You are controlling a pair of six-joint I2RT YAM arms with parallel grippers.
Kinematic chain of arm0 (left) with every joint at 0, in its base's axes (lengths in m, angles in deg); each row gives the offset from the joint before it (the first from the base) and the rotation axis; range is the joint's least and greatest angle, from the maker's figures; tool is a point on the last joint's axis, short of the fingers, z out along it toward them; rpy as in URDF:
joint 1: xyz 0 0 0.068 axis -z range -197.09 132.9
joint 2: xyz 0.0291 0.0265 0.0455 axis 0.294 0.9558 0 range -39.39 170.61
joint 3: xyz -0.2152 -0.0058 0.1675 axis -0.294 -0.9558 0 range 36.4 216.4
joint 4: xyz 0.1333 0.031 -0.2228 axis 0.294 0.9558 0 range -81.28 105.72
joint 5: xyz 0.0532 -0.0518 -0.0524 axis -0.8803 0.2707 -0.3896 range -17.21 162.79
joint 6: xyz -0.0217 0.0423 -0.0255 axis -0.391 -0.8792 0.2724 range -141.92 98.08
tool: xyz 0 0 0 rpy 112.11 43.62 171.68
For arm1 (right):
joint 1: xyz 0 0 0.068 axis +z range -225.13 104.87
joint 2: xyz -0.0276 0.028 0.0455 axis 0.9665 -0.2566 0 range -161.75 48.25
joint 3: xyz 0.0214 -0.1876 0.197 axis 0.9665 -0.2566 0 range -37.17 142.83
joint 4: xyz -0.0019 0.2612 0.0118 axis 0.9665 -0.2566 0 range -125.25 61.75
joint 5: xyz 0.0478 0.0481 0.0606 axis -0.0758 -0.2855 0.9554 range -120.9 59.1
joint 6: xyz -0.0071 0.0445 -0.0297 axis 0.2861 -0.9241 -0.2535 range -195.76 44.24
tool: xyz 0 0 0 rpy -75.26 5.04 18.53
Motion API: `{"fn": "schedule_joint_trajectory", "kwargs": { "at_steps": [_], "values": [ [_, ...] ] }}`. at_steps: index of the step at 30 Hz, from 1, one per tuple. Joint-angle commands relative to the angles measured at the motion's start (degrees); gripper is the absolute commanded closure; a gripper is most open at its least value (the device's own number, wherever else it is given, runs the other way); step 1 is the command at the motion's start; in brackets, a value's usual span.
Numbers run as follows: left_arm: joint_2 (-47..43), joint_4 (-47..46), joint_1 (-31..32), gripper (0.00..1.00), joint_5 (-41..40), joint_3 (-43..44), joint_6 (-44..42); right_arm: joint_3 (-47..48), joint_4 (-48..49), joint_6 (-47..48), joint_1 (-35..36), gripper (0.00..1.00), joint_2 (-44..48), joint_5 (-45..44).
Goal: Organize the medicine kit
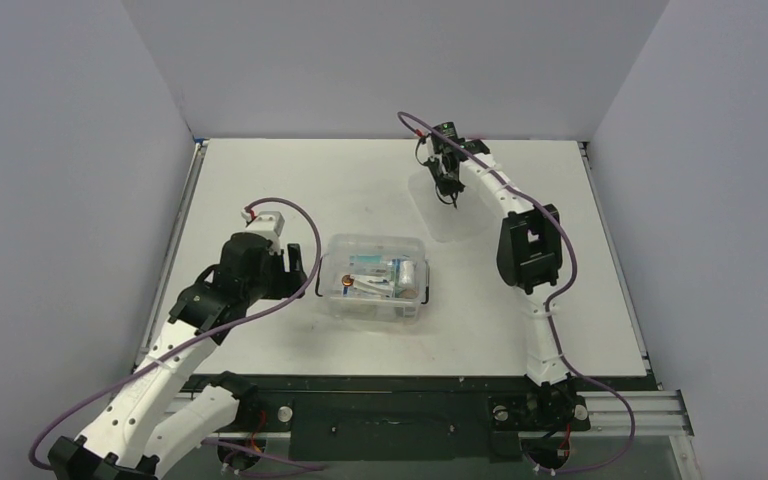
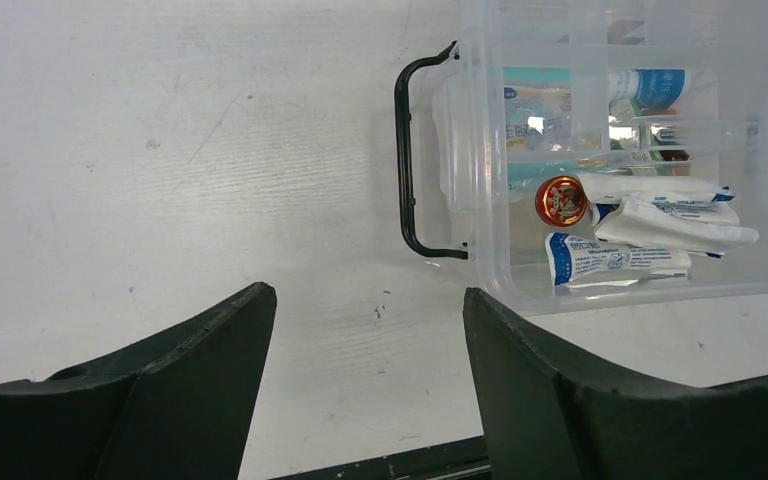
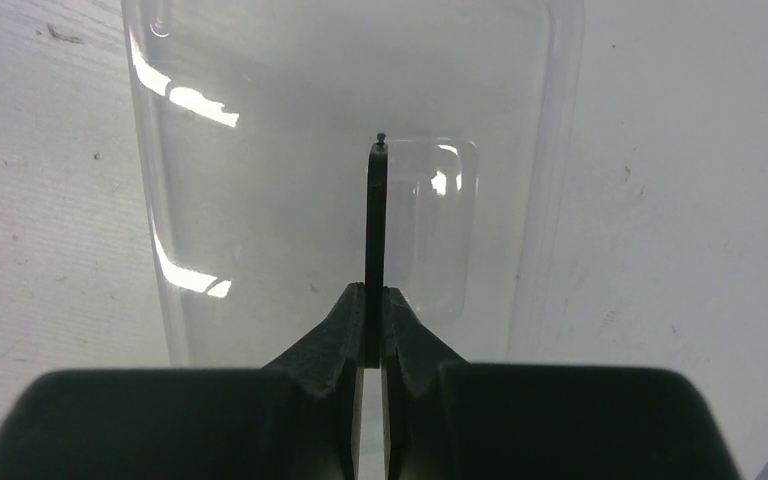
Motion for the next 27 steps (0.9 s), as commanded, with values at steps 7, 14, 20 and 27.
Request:
{"fn": "schedule_joint_trajectory", "kwargs": {
  "at_steps": [7,14,20,27],
  "values": [
    [-3.1,-3.9,-0.5,0.33,2.0,-1.9,0.2,-6.2,1.4,0.2,1.3,1.00,17.4,-5.0],
    [-4.5,-4.4,-0.5,0.33,1.7,-2.6,0.2,-9.0,-0.5,2.0,3.9,1.00,24.5,-5.4],
    [-5.1,-4.6,-0.5,0.33,0.8,-2.8,0.2,-11.5,-2.6,6.4,8.7,1.00,30.3,-2.3],
    [-4.5,-3.4,-0.8,0.33,-3.0,-2.4,1.3,-12.9,-4.7,9.8,13.0,1.00,36.4,8.7]
  ]
}}
